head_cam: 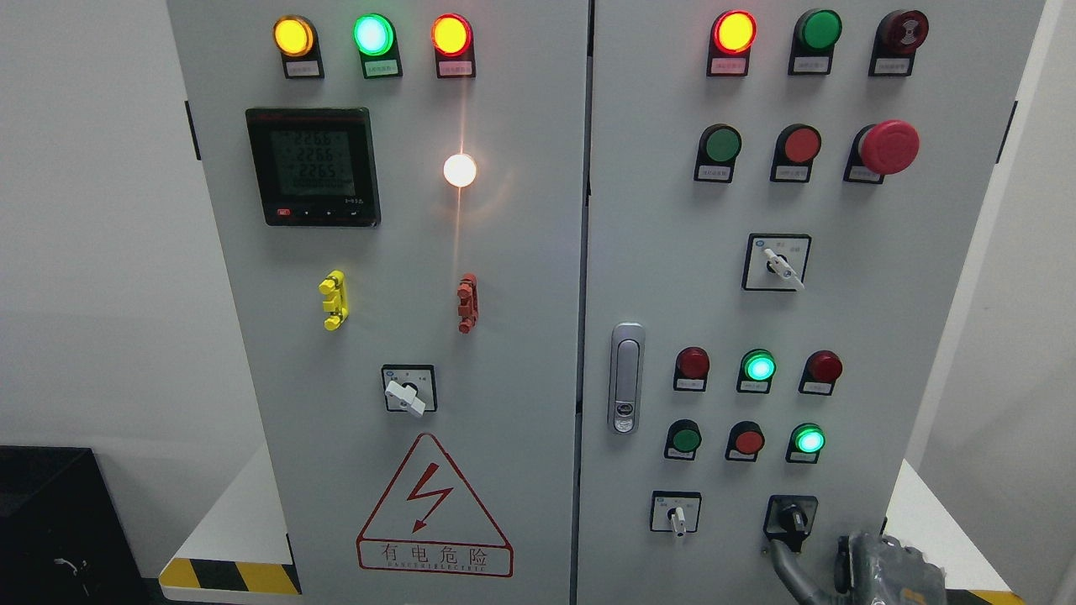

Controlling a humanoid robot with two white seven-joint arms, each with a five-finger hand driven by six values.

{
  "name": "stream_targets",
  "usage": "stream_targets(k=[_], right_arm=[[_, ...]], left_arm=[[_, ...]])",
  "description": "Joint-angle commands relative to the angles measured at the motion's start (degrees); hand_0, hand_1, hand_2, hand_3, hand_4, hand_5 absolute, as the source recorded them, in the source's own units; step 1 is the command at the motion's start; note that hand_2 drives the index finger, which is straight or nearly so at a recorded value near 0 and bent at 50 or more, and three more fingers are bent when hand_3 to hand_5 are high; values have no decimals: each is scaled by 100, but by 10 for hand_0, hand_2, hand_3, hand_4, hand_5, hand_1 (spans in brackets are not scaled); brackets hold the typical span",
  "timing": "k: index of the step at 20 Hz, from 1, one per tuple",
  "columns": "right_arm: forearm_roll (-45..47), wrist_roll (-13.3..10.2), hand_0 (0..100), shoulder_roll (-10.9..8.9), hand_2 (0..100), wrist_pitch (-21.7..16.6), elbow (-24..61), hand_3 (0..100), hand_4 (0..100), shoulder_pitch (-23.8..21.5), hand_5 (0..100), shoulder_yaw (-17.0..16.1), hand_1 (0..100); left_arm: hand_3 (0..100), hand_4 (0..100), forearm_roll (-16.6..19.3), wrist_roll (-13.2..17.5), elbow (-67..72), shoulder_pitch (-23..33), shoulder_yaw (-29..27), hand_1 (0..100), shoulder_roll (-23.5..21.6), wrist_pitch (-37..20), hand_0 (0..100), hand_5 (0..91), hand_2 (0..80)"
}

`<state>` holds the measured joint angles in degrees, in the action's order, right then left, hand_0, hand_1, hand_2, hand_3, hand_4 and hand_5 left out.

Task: Flip black knob to close circuit
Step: 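Grip the black knob with the right hand fingers and twist it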

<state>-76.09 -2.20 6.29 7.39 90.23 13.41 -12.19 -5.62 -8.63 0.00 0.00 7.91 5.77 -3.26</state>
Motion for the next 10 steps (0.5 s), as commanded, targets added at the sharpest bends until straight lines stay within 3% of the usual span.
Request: stream_targets(k=[1, 10], right_arm=[[16, 27, 0, -5, 954, 8, -32, 1000, 969, 48, 941, -205, 24], [59, 27, 0, -31, 954, 8, -32, 1000, 970, 56, 940, -337, 23]], left_arm=[[0, 0, 0, 2, -167, 132, 0, 556, 3, 1, 120, 0, 0], [0, 0, 0, 2, -167, 132, 0, 556, -5, 1, 120, 0, 0]])
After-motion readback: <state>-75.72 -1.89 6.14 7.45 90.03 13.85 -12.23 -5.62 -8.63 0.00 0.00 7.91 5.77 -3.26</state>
